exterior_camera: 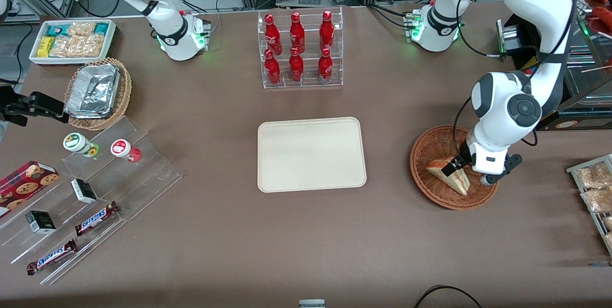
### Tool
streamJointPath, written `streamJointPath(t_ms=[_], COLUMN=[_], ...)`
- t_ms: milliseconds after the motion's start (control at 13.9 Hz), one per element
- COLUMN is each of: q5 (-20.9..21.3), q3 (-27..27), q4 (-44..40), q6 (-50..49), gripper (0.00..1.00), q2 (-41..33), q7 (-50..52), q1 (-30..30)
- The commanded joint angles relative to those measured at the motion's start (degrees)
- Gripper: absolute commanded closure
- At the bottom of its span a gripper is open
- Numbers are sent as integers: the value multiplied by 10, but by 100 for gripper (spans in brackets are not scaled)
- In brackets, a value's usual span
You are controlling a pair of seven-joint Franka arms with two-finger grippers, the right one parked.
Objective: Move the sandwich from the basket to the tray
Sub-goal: 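Close the left gripper on the wrapped sandwich and lift it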
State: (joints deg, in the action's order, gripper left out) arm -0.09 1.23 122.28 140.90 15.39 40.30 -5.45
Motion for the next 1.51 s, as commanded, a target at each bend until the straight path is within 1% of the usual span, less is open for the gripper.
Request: streamJointPath(t_ms=[0, 144, 432, 504, 576, 648, 720, 792, 864, 1080, 1440], q5=[-6, -6, -6, -6, -6, -6, -6, -6, -5, -4, 9], q3=[-1, -1, -1, -1, -1, -1, -1, -1, 0, 0, 0], q4=[13, 24, 22, 22, 20, 18, 16, 9, 5, -14, -129], q6=[25, 51, 58, 60, 61, 60, 59, 54, 53, 31, -170], gripper=[0, 0, 0, 2, 13, 39, 69, 95, 100, 100, 100], q2=[3, 9, 22, 24, 24, 25, 24, 24, 24, 20, 3], q7=[8, 9, 9, 9, 10, 15, 21, 21, 21, 17, 10], q1=[-2, -2, -2, -2, -2, -2, -2, -2, -2, -7, -45])
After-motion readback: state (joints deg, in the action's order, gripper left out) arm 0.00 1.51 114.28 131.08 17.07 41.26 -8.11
